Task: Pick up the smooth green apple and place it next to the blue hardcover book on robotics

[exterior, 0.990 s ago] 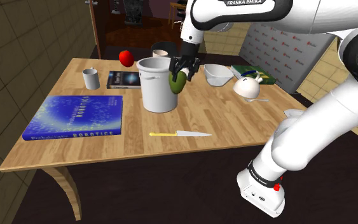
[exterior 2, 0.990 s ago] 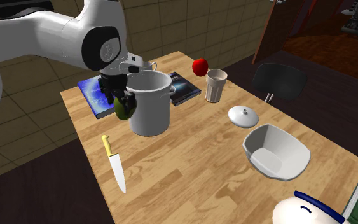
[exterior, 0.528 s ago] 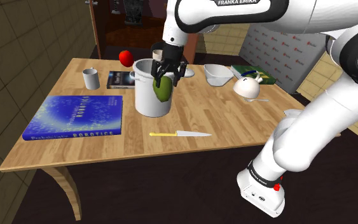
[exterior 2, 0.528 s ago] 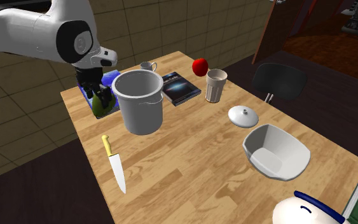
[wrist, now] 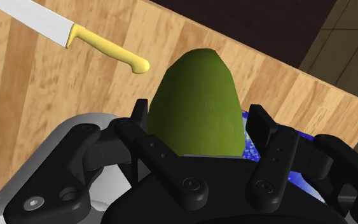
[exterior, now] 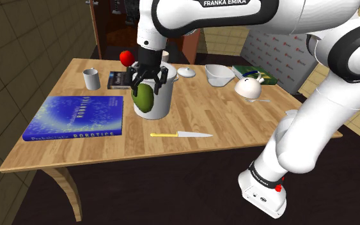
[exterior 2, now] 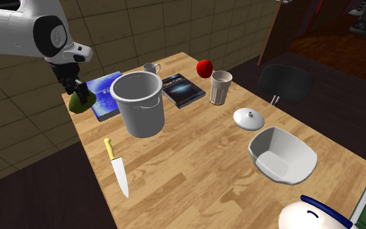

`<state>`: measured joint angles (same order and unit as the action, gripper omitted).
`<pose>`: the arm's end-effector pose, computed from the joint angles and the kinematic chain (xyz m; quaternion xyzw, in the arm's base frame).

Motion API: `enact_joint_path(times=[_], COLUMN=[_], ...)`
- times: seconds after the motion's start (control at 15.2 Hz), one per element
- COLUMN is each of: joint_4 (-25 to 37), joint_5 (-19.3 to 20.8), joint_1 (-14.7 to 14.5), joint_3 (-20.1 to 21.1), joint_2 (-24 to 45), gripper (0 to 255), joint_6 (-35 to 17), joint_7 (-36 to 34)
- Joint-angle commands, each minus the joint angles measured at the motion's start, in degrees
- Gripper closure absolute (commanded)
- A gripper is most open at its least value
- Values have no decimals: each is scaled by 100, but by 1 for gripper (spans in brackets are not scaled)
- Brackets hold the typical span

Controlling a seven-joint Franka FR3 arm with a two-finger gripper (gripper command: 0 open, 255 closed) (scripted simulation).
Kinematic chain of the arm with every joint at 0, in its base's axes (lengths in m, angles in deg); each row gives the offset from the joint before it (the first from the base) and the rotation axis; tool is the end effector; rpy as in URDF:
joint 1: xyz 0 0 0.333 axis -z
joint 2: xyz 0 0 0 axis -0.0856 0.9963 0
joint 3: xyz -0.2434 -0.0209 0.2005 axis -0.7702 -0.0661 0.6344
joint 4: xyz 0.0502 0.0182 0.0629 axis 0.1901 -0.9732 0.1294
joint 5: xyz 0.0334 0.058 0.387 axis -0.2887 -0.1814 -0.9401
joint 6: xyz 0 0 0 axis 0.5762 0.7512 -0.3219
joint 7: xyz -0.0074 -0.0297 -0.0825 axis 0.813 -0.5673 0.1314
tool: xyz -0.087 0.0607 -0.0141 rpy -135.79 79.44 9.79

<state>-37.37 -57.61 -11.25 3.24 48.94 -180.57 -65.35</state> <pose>0.4791 0.2819 0.5303 -0.9915 0.1071 0.0350 0.0654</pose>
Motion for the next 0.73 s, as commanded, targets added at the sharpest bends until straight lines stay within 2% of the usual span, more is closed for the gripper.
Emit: enact_joint_path(times=[0.0,0.66], joint_4=[113,-536], joint_5=[29,15], joint_1=[-84,-99], joint_3=[91,106], joint_2=[125,230], gripper=[255,255], joint_6=[-39,-786], joint_7=[-189,-104])
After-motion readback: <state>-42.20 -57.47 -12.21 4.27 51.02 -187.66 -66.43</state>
